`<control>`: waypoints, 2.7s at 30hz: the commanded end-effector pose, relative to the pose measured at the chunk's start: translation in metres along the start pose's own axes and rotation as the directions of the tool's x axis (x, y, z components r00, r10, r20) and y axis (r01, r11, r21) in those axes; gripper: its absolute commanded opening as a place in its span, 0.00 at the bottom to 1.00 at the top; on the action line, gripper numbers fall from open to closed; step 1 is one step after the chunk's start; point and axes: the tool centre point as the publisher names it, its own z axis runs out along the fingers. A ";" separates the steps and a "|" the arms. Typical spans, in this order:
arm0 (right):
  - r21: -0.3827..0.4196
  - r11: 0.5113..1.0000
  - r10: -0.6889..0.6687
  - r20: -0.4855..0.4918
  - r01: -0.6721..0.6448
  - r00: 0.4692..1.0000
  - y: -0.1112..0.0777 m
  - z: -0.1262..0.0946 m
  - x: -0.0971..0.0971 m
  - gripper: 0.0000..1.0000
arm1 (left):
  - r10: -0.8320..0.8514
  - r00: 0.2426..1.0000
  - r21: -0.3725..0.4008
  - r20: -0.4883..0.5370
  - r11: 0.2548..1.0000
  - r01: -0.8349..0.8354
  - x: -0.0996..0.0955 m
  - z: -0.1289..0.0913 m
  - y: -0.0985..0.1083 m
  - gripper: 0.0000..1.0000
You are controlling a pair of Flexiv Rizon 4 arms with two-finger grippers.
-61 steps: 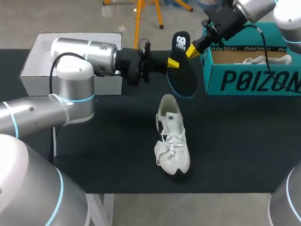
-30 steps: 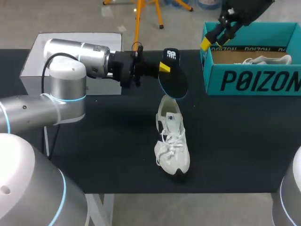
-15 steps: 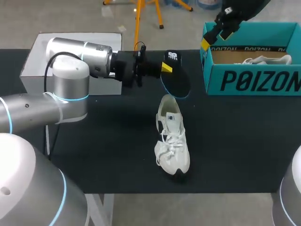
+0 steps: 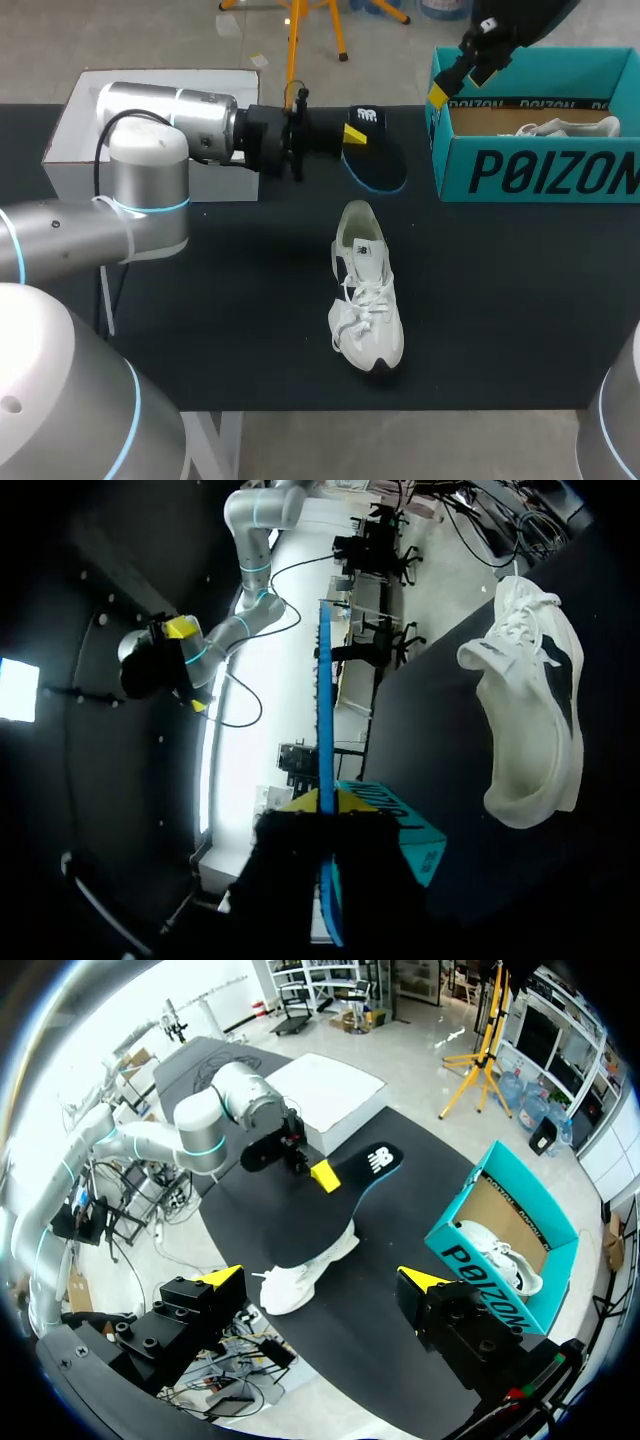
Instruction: Take the shoe out of the shoebox, open the shoe tongue, remove and reinsert the insole, then place the shoe into the shoebox
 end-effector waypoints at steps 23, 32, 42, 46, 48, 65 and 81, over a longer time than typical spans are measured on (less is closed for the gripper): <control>0.003 1.000 0.002 0.003 -0.002 1.000 0.002 0.001 0.000 1.00 | -0.664 0.742 0.284 0.091 0.731 0.620 -0.025 0.004 -0.029 0.00; 0.003 1.000 0.002 0.003 -0.002 1.000 0.002 0.001 0.000 1.00 | -0.676 0.730 0.276 0.099 0.723 0.633 -0.026 0.001 -0.027 0.00; 0.003 1.000 0.002 0.003 -0.002 1.000 0.002 0.001 0.000 1.00 | -0.970 0.245 0.309 0.012 0.236 0.921 -0.021 -0.003 -0.006 0.00; 0.003 1.000 0.002 0.003 -0.002 1.000 0.002 0.001 0.000 1.00 | -0.987 0.153 0.307 -0.039 0.134 0.942 -0.024 0.000 -0.009 0.00; 0.003 1.000 0.002 0.003 -0.002 1.000 0.002 0.001 0.000 1.00 | -0.993 0.095 0.300 -0.072 0.070 0.951 -0.026 0.003 -0.011 0.00; 0.003 1.000 0.002 0.003 -0.002 1.000 0.002 0.001 0.000 1.00 | -0.970 -0.158 0.309 -0.187 -0.210 0.927 -0.026 0.008 -0.008 0.00; 0.003 1.000 0.002 0.003 -0.002 1.000 0.002 0.001 0.000 1.00 | -0.940 -0.288 0.246 -0.186 -0.328 0.912 -0.028 0.008 -0.005 0.00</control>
